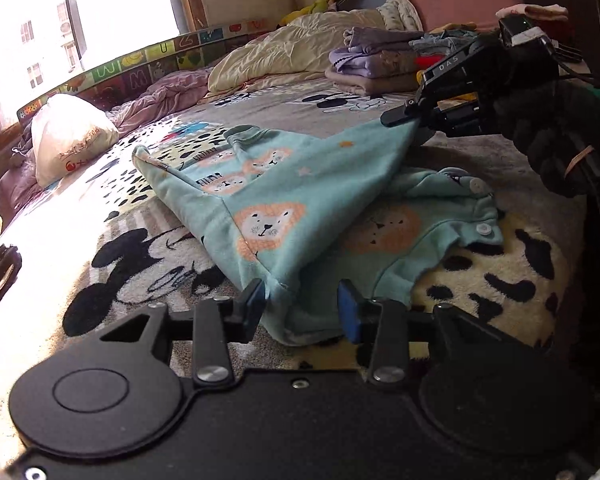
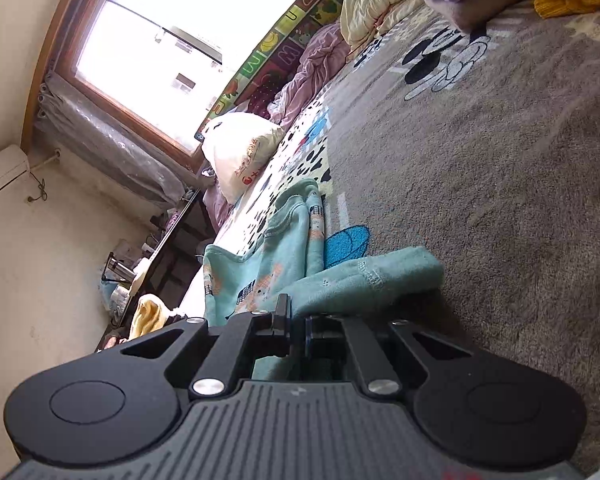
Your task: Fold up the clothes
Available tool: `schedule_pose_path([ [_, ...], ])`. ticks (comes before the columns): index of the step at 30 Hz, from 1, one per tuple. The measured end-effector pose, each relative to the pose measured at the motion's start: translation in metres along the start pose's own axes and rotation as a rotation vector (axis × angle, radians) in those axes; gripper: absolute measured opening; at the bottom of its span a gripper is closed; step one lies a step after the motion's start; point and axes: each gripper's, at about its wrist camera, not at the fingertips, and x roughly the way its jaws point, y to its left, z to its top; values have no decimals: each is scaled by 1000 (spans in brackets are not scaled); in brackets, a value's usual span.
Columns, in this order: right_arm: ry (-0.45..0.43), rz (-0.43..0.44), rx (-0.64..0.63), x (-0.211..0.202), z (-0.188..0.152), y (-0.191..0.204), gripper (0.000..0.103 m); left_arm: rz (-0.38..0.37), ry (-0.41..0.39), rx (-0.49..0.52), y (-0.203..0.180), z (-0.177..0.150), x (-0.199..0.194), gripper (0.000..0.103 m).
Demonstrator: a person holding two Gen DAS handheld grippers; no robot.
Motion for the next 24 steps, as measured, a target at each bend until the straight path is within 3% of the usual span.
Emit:
schedule_pose_path([
  [3,-12,10,-7,-1,3,3,8,25,-2,-46,5,0,1,38],
  [4,-20,15,-8,-1,4,4,8,26,-8,-45,4,1,0,27],
  [6,-31,14,-9,-2,6,4,8,27,-27,-31,1,5,-2,15],
  [8,-15,-17,-14,1,6,1,8,21,-10,13,-5,7,0,15],
  [10,49,-70,-21,9,0,-8,8,50,65,140,-19,2,10,13],
  [15,93,-75,-24,9,-11,-18,8,34,106,179,-20,5,11,12],
  [17,100,-57,5,9,-13,-24,9,-32,99,99,-6,8,7,14],
  [18,98,-43,24,9,-12,-27,11,-71,88,56,3,10,4,23],
  [24,89,15,120,14,-8,-41,17,-5,8,-279,59,31,39,27],
])
